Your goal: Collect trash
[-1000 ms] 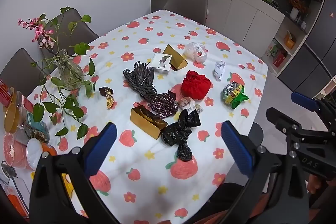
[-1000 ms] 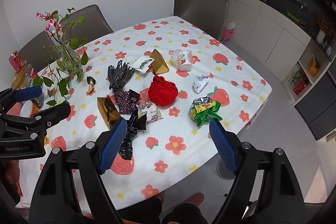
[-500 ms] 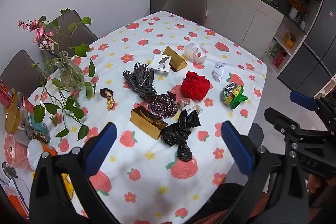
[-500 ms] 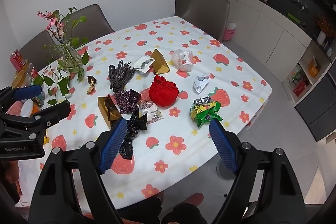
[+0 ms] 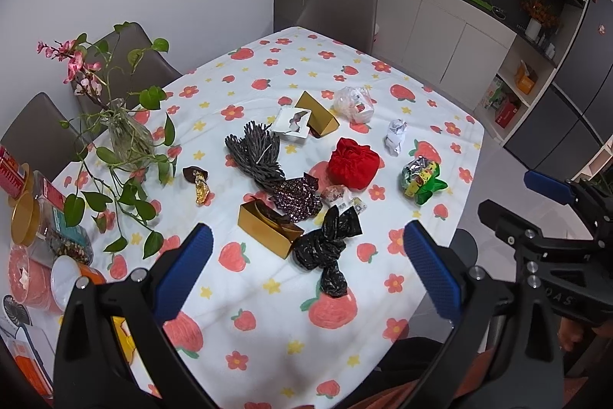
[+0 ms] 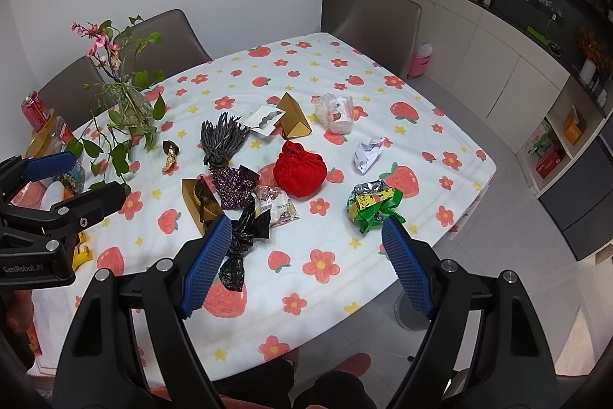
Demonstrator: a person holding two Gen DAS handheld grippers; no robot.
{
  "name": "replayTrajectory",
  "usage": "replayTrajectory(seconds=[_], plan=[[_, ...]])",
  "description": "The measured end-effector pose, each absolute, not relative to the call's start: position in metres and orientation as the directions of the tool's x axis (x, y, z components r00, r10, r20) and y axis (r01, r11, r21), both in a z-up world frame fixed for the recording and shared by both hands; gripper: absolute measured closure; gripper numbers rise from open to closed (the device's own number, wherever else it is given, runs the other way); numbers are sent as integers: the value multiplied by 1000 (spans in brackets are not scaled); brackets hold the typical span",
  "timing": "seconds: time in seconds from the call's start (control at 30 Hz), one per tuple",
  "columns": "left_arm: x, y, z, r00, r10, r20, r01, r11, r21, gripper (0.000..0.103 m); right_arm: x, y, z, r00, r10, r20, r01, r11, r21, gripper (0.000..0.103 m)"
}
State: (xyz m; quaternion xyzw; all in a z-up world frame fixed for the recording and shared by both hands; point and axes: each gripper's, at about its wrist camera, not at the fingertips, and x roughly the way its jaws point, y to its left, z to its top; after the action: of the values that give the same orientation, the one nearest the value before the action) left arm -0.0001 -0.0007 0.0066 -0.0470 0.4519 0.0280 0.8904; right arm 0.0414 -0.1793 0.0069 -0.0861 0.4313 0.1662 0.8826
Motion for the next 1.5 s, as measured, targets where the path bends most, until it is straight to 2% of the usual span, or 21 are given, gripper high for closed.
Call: replayTrajectory(seconds=[0.3,1.5], plan=[[-6,-2,27,611,0,-792,-86,994,-67,4,42,-180,19,577,230,-783,-381,925,-9,25],[-7,2,29,613,-11,-790,-87,993,-82,4,41,-181,22,584,231,-778,-381,925,-11,25]])
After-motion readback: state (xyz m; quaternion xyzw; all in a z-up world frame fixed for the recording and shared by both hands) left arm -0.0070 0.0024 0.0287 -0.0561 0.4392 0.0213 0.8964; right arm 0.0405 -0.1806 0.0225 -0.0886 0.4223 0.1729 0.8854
